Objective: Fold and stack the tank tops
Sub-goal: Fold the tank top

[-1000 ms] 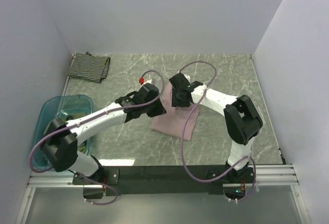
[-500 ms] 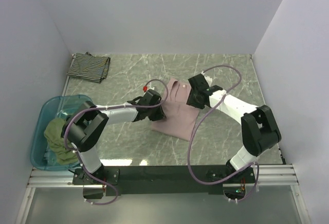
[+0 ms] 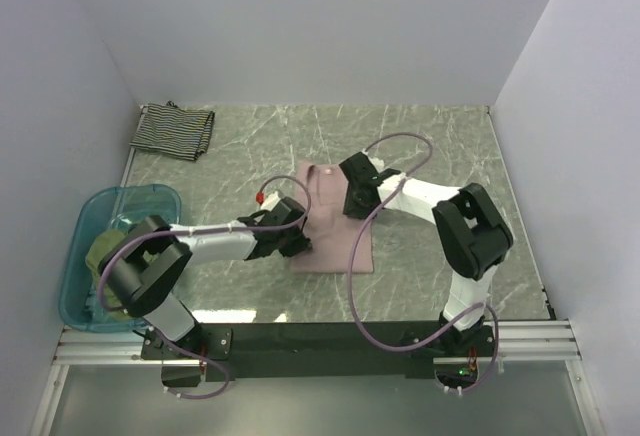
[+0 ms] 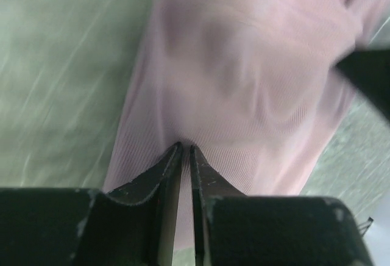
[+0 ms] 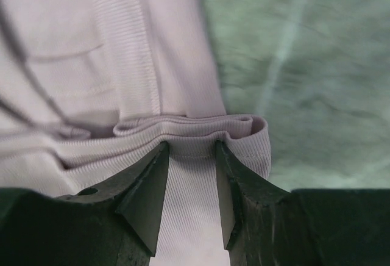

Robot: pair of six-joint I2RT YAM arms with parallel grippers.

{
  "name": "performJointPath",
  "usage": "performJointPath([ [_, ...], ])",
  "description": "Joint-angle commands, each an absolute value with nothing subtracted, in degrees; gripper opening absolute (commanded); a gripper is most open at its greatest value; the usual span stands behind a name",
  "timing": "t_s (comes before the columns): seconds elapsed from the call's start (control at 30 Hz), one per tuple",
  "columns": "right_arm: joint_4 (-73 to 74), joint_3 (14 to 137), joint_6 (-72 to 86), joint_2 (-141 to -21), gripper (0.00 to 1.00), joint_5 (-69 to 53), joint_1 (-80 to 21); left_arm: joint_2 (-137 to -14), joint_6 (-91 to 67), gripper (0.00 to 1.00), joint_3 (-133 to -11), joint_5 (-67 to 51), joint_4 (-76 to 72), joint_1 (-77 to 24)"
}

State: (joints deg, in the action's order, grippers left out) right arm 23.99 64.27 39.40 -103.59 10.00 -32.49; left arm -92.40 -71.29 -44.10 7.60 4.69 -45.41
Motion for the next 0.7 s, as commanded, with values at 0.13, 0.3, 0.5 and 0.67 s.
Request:
performJointPath([
  [0.13,24.43,68.47,35.07,-107.76,0.44,10.98,-35.68,-83.78,-77.35,0.2,-35.6,8.88,14.24,-48.52],
  [0.3,25.92,65.39,35.68,-101.53,0.45,13.71,-35.42,-79.2,-71.64,0.25,-40.06,10.64,16.7,-46.06],
  [0.5,25.93,61.0,38.49,-92.92,0.45,14.33,-35.51,-79.71,-61.63,0.27,-49.55,9.59,16.36,-35.96],
  [0.67,22.86,57.83,39.56,-88.34,0.45,14.42,-35.51,-92.09,-55.55,0.26,-61.77,12.48,16.97,-30.24],
])
